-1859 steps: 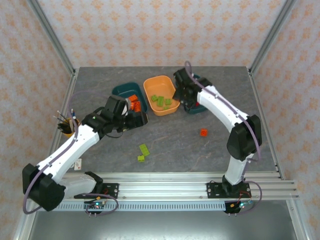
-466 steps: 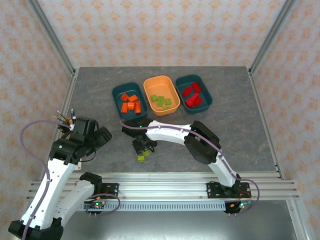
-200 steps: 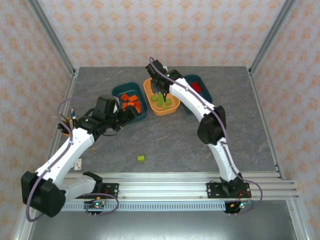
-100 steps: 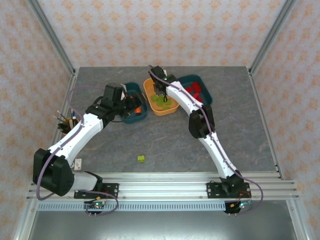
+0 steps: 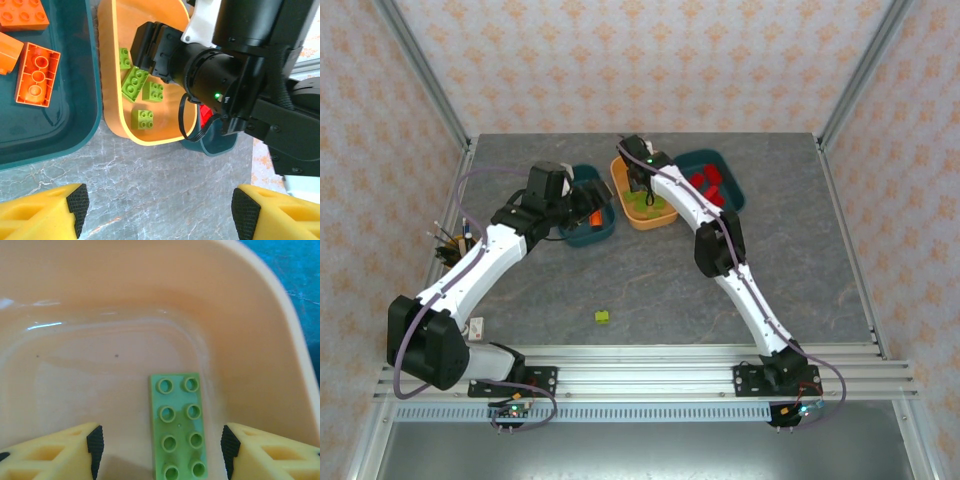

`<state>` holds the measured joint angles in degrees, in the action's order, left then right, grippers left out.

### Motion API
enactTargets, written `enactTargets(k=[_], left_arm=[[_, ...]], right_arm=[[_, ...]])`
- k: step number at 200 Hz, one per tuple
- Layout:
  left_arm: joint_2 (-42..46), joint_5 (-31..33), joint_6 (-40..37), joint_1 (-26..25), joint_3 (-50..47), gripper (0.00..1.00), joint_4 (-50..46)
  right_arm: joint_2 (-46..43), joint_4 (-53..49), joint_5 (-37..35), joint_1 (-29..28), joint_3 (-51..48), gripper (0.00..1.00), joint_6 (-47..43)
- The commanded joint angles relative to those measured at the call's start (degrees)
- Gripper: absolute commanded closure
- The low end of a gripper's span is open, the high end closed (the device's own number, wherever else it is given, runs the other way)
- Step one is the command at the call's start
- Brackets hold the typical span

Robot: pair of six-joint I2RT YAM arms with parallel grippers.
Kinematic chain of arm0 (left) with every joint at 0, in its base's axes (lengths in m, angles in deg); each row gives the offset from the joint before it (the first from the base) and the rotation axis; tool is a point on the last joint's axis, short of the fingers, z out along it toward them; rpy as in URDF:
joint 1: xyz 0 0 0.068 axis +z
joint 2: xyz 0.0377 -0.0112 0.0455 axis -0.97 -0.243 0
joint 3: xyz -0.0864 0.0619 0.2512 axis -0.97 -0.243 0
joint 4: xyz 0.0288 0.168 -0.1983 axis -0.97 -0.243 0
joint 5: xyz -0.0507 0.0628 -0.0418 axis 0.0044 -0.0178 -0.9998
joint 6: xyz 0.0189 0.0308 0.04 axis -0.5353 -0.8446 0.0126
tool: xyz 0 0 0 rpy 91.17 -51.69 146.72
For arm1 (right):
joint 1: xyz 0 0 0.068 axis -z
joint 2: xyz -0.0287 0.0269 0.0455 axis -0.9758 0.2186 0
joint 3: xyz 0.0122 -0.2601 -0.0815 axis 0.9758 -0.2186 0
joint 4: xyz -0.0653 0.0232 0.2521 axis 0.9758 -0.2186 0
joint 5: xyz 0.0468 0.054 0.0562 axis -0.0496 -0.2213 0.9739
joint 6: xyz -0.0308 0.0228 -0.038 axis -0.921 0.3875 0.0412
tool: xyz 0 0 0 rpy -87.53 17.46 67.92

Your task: Sort the legos into containers by color

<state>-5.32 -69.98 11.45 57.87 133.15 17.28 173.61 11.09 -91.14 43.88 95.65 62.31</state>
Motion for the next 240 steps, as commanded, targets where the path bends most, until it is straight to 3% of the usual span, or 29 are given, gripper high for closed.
enactTargets(k=[1,52,93,115,162,195,240], left_arm=[[1.8,2.4,-2.7,-0.3,2.3,0.22,-4.5],[7.5,10.1,-6.1,-0.2,2.0,0.21,-18.4],[14.6,8.3,-9.2,-0.3,-3.8,0.21,-24.9],[15.2,4.7,-13.4,-1.2,-6.9,0.21,-30.1],[16.4,3.8,-12.3,-10.9,-16.5,0.21,-28.7],[12.6,8.1,-7.7,-19.6,-21.7,0.2,-23.7],[3.4,11.0,-4.3,-24.9,-21.1,0.22,-19.5]], right_arm=[[-7.5,-0.9,-0.9,-1.6,2.0,0.34,0.3],[-22.9,1.1,3.6,-6.5,-12.3,0.38,7.7],[-40.9,9.8,8.4,-12.0,-40.7,0.4,13.1],[-51.2,16.6,18.1,-13.3,-57.0,0.38,15.9],[-70.8,21.4,39.4,-13.8,-84.1,0.24,19.2],[-83.0,15.3,41.6,-13.8,-95.4,0.13,18.9],[-91.7,11.7,41.8,-13.9,-101.4,0.12,20.9]])
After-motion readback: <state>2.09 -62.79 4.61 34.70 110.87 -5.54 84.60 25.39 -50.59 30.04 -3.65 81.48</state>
